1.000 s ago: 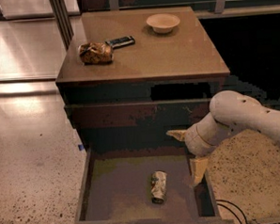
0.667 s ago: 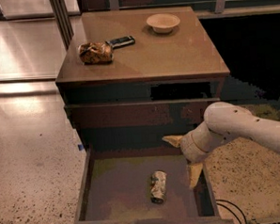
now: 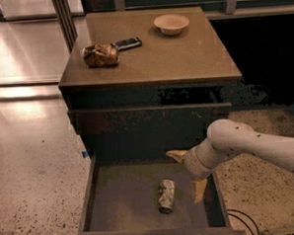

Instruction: Pick 7up can from middle drawer and place on counter

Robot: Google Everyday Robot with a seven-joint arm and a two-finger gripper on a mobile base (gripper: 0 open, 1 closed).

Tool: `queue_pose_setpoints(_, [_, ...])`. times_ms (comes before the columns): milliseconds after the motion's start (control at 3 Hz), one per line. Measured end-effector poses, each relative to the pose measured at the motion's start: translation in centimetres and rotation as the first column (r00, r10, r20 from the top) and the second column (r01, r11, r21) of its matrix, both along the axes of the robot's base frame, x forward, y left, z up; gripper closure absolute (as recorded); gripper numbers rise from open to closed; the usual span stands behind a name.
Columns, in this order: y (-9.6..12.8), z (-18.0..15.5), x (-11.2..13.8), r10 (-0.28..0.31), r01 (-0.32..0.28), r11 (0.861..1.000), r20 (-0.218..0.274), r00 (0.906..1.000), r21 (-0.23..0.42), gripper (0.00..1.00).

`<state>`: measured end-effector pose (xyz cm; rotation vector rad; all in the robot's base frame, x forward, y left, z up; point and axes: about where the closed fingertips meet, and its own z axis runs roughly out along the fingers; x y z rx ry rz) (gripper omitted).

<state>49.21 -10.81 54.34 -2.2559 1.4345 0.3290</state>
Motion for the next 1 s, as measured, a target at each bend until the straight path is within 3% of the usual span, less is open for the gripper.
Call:
queue_pose_setpoints(667, [4.0,-5.1,2.0,0.066,-0.067,0.998,0.07,0.9954,0.009,0.0])
queue_pose_setpoints(1000, [5.7,-8.7,2.1,0.115,-0.115,0.993,0.049,0.9921,-0.006,0.0])
